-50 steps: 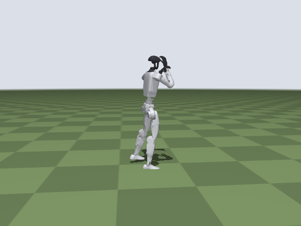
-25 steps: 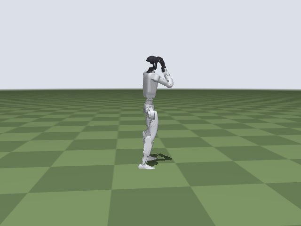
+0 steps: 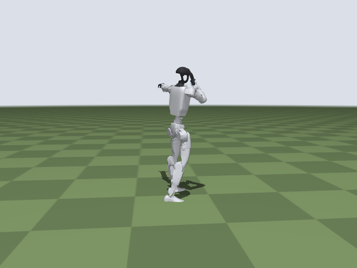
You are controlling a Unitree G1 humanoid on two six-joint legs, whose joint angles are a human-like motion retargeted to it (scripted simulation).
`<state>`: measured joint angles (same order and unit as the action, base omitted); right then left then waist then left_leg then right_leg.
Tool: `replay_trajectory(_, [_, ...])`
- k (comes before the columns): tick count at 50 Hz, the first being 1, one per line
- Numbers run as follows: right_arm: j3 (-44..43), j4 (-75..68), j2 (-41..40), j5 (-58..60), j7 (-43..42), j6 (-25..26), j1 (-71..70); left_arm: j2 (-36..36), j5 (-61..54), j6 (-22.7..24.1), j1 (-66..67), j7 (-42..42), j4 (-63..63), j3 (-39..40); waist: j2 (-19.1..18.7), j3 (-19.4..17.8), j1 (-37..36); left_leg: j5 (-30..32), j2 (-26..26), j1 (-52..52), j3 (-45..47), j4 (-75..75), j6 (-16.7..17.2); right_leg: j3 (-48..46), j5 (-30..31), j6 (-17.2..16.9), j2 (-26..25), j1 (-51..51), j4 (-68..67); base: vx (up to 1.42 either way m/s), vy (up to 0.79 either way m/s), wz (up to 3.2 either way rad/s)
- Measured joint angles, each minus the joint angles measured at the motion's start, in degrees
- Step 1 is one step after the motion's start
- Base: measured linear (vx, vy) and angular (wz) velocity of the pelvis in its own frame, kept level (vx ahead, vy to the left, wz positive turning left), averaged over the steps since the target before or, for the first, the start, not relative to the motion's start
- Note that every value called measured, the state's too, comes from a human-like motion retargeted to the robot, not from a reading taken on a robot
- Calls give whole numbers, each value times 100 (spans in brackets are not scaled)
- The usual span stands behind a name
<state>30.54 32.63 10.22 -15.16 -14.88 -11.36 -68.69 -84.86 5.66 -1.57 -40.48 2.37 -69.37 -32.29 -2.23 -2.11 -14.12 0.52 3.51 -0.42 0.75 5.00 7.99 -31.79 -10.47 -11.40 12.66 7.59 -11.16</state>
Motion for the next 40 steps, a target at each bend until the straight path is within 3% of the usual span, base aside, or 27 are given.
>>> replay_trajectory(9, [-97, 27, -92, 189, -77, -183, 131, 218, 732, 519, -869, 698, 1439, -236, 133, -69, -152, -73, 127, -240, -213, 0, 84, -463, -15, 53, 54, 19, 137, -3, 5, 51])
replay_trajectory(20, [-67, 13, -408, -163, -102, -592, 386, 127, 1084, 1542, -1717, 1041, 3274, -904, 497, -89, -45, -370, 66, -202, 716, 0, 49, -288, 31, -12, 125, -45, 317, 2, 4, -13])
replay_trajectory(24, [-104, -16, -369, -208, -145, -524, 351, 61, 872, 1429, -2205, 819, 2895, -1300, 624, -46, 79, -366, 6, -94, 1002, 0, -11, 99, -51, -13, 182, -214, 61, 8, 6, -81])
replay_trajectory(30, [-123, 34, -280, -622, -8, -197, 289, 260, 468, 438, -3070, 245, 1640, -1814, 767, 36, 324, -445, -58, 150, 1359, -1, -56, 739, -118, 66, 362, -656, -844, 9, 8, -82])
replay_trajectory(33, [-121, 76, -289, -933, 78, -154, 270, 303, 121, 260, -3295, 81, 1581, -1919, 826, 46, 434, -582, -75, 240, 1524, -110, -59, 1035, -78, 103, 456, -898, -1359, 8, 10, -64])
replay_trajectory(36, [-101, 80, -366, -1213, 56, -266, 282, 237, -271, 476, -3281, 107, 2118, -2031, 867, 37, 522, -701, -79, 332, 1676, -188, -56, 1300, -54, 109, 501, -1092, -1716, 7, 9, -53])
replay_trajectory(40, [-41, 22, -542, -1484, -45, -629, 346, 69, -402, 1233, -3127, 321, 2947, -2247, 874, 21, 626, -795, -68, 451, 1861, -212, -47, 1585, -133, 74, 462, -1224, -1796, 5, 8, -45])
